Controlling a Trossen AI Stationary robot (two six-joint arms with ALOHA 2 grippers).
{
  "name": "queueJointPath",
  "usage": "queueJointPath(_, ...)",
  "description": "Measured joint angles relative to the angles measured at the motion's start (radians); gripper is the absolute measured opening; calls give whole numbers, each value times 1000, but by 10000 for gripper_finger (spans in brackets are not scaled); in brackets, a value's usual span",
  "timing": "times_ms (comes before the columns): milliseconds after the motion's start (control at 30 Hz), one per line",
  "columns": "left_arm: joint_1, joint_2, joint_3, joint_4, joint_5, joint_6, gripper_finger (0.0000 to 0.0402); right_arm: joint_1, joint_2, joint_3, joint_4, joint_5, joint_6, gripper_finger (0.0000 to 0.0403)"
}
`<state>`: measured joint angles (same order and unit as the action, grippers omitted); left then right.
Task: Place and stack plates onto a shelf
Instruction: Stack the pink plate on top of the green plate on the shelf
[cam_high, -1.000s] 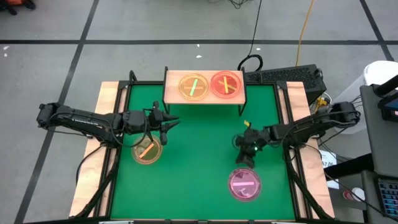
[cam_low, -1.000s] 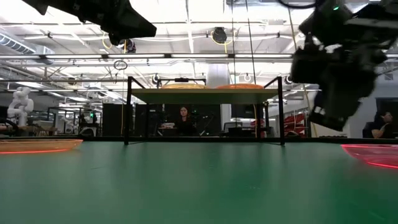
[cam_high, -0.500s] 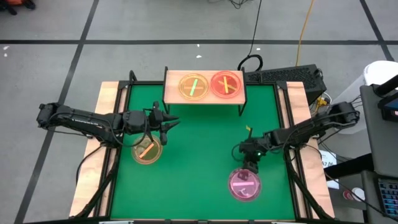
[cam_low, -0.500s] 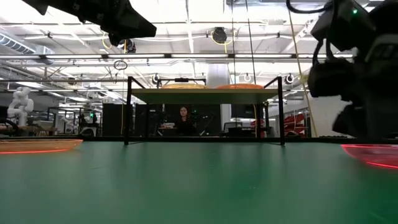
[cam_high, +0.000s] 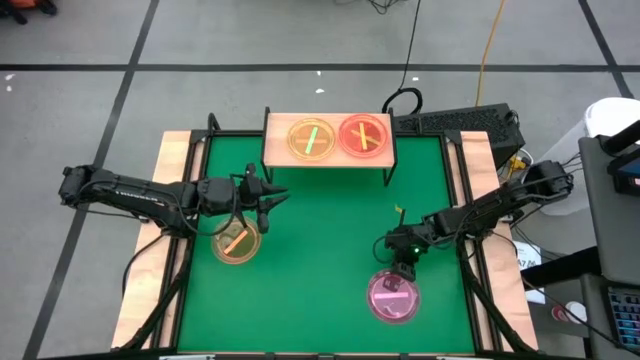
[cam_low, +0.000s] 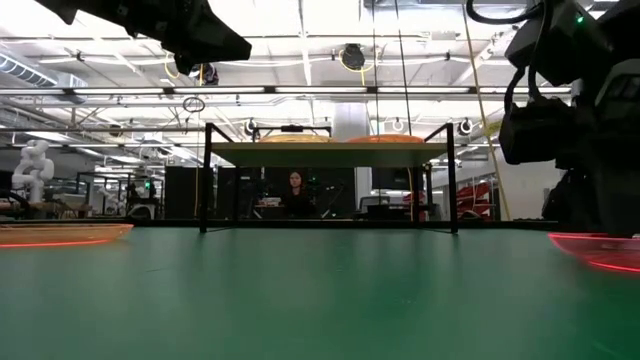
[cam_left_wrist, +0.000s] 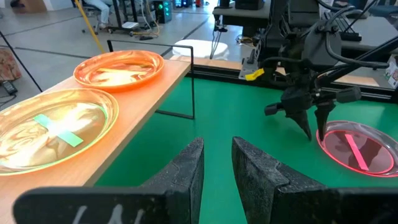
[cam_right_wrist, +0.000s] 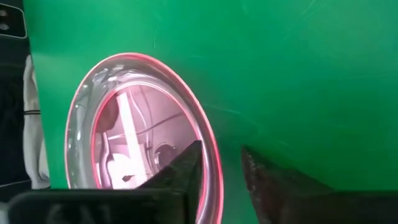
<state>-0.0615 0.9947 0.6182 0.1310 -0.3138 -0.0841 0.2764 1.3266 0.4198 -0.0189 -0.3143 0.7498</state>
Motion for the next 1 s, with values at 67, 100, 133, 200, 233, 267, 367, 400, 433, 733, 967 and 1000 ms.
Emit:
queueJointPath(67,0,0,0,0,0,-1,90,0,0,0,0,2,-11,64)
queueJointPath(100,0,0,0,0,0,-2,90,0,0,0,0,3,-14,50)
queueJointPath(133,0,0,0,0,0,-3,90,0,0,-1,0,0,-15,36)
queueJointPath(200,0,0,0,0,0,-4,90,-1,-4,-1,-1,-10,-21,11)
queueJointPath(233,0,0,0,0,0,-4,90,-2,-8,-2,-2,-22,-25,6)
queueJointPath(267,0,0,0,0,0,-4,90,-6,-12,-2,1,-30,-26,6)
queueJointPath(367,0,0,0,0,0,-4,90,-17,-39,-4,38,3,-44,2)
queueJointPath(400,0,0,0,0,0,-4,90,-23,-50,-4,60,25,-55,1)
queueJointPath(433,0,0,0,0,0,-4,90,-31,-61,-2,80,48,-68,1)
queueJointPath(733,0,0,0,25,0,-6,90,-192,-109,84,415,170,-302,0)
queueJointPath(967,-1,0,0,23,0,-8,90,-363,-109,201,617,386,-464,0)
queueJointPath(1000,0,0,0,23,0,-8,90,-388,-108,215,633,439,-487,0)
